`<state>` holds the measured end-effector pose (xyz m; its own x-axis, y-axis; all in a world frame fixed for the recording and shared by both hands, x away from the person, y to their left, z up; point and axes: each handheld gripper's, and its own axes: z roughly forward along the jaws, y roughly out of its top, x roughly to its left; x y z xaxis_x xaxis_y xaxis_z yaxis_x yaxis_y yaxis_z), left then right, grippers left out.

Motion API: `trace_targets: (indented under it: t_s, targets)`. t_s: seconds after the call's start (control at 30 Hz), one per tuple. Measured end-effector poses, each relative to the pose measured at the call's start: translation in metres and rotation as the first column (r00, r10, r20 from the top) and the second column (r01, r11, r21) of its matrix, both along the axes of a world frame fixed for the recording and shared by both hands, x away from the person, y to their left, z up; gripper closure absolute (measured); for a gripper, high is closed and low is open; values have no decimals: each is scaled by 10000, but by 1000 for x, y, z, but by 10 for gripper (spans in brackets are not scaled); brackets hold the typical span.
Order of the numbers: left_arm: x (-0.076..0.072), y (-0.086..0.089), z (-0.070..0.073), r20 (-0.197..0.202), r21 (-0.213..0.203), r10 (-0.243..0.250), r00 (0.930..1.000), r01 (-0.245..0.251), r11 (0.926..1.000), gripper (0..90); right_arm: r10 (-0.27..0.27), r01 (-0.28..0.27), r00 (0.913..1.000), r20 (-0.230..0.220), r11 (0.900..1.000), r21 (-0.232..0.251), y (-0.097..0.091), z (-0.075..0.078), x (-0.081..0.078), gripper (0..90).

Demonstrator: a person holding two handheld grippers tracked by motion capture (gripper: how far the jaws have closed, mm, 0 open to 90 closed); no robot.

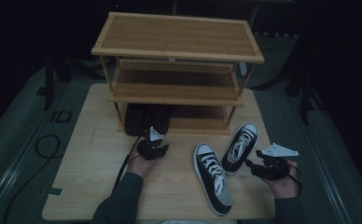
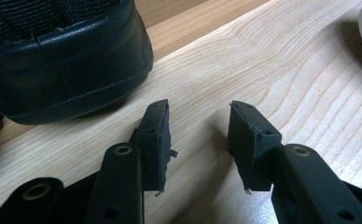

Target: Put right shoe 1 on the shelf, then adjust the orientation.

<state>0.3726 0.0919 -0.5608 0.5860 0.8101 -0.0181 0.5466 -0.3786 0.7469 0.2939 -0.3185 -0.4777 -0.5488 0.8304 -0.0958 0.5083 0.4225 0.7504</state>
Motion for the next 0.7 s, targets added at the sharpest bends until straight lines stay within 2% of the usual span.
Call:
trace_targets:
  t_s: [0.2,0.4,0.43,0.47,0.63,0.7]
  targets:
    - [0,0,0,3,-2,1,10000,-1,10000,593,400,-400,9992,-13,9992,-43,10,6,-7,412]
    - [0,0,0,7,13,36,10000,-36,10000,590,897,-898,9959,-121,9959,-82,22,11,-12,487]
    - [0,0,0,7,13,36,10000,-36,10000,590,897,-898,9959,-121,9959,-82,22,11,-12,487]
    - [0,0,0,6,14,40,10000,-40,10000,590,998,-998,9950,-59,9950,-51,25,12,-13,523]
    - [-1,0,0,8,18,80,10000,-80,10000,590,1120,-1120,9937,-21,9937,-19,28,12,-15,550]
    - [-1,0,0,12,20,118,9999,-118,9999,588,1352,-1349,9906,-229,9908,129,32,10,-17,574]
